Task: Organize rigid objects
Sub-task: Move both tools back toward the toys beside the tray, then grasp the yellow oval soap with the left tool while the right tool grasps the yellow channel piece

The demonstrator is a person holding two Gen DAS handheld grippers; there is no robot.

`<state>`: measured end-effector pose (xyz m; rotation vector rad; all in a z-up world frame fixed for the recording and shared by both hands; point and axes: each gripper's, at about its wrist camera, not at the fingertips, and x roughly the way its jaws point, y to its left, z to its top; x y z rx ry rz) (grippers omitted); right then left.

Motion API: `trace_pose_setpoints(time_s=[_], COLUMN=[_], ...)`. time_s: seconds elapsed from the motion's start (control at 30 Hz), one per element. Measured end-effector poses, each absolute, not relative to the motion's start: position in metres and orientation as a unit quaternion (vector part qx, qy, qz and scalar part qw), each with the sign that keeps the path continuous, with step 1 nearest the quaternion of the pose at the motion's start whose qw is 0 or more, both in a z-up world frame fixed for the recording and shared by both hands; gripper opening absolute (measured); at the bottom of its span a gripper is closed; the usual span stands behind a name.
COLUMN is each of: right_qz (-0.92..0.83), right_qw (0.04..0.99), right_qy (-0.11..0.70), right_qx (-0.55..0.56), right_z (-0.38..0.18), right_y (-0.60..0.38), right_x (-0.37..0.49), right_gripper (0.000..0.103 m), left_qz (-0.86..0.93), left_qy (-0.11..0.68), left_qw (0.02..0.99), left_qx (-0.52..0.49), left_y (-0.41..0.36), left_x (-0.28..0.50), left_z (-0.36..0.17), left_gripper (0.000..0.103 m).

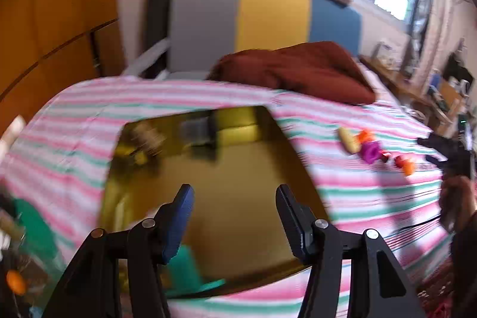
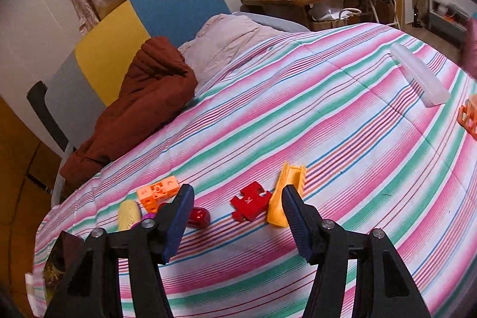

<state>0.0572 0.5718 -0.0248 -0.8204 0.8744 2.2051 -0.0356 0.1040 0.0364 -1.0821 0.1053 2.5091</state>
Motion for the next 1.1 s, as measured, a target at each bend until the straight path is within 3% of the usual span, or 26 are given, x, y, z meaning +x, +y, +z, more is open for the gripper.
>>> trace_pose_setpoints(time_s=[0.43,0.97,1.1], right_qz=[0.837,0.813,0.808], right_qw=[0.289,0.305,0.317], right_qy=[0.348,0.412,0.422], right_qx=[-0.309,-0.277,-0.263], right_z=[-0.027,-0.032,-0.032], right_y=[0.570,0.590,0.597], right_x=[0.056,0.075,0.081], right_gripper=[0.065,0.065,0.065], left_qz=[0.829,0.805,0.806], left_qy=[0.049,0.104,0.110], left_qw=[0.342,0.295,0.289], left_qx=[-0.439,-0.503,-0.505], left_y=[0.279,0.398,0.406], left_x=[-0.077,-0.154,-0.165], left_z=[0.036,-0.065,-0.083], left_gripper=[0.061,0.056,0.050])
